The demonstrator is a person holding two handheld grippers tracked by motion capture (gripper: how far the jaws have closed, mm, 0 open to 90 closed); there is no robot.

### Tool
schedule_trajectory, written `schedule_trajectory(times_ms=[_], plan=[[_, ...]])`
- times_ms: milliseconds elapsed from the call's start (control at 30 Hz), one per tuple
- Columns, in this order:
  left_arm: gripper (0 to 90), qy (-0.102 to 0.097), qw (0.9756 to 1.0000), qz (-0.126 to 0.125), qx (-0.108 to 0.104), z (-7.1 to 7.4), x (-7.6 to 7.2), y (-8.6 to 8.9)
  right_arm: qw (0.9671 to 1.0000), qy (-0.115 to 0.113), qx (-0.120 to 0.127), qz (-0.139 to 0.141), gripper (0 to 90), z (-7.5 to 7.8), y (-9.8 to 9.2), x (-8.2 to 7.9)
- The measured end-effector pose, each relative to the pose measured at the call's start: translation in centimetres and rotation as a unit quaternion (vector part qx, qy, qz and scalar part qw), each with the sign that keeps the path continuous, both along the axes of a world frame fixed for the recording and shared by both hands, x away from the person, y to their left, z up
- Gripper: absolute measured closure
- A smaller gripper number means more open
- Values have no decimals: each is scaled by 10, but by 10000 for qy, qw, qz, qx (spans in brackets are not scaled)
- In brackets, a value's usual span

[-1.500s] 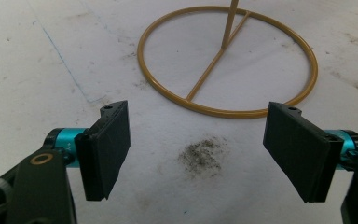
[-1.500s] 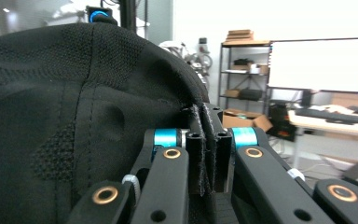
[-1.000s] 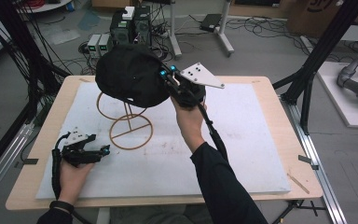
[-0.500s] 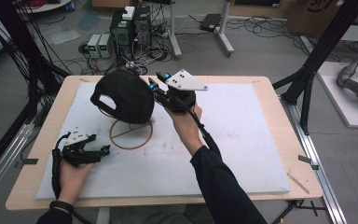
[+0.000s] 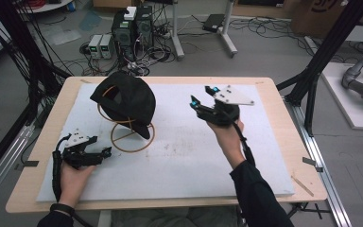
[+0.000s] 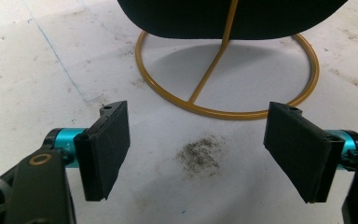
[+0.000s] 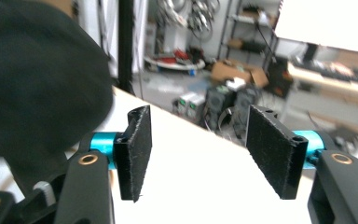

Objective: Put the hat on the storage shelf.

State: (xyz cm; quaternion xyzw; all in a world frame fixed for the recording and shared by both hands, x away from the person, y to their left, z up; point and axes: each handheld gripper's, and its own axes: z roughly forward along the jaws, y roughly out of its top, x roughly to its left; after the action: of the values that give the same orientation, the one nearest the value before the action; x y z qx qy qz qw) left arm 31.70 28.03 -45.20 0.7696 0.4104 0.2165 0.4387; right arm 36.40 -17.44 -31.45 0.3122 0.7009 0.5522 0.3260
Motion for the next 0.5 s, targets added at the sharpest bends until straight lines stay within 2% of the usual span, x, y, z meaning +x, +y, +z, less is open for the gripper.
schedule_trajectory(times_ms=[67,233,300,400,500], plan=[[228,3,10000,6,4,0,0,0,9999,123,32,-111,373,-12,-23,-1],[227,13,10000,33,14,0,0,0,9987,331,183,-327,324,-35,-63,-7],[227,16,10000,29,21,0,1,0,9983,388,147,-420,318,-46,-77,-10],[226,11,10000,43,4,0,0,0,9972,507,126,-536,310,-62,-91,-13],[226,8,10000,31,9,0,0,0,9963,638,-16,-582,302,-78,-99,-14]])
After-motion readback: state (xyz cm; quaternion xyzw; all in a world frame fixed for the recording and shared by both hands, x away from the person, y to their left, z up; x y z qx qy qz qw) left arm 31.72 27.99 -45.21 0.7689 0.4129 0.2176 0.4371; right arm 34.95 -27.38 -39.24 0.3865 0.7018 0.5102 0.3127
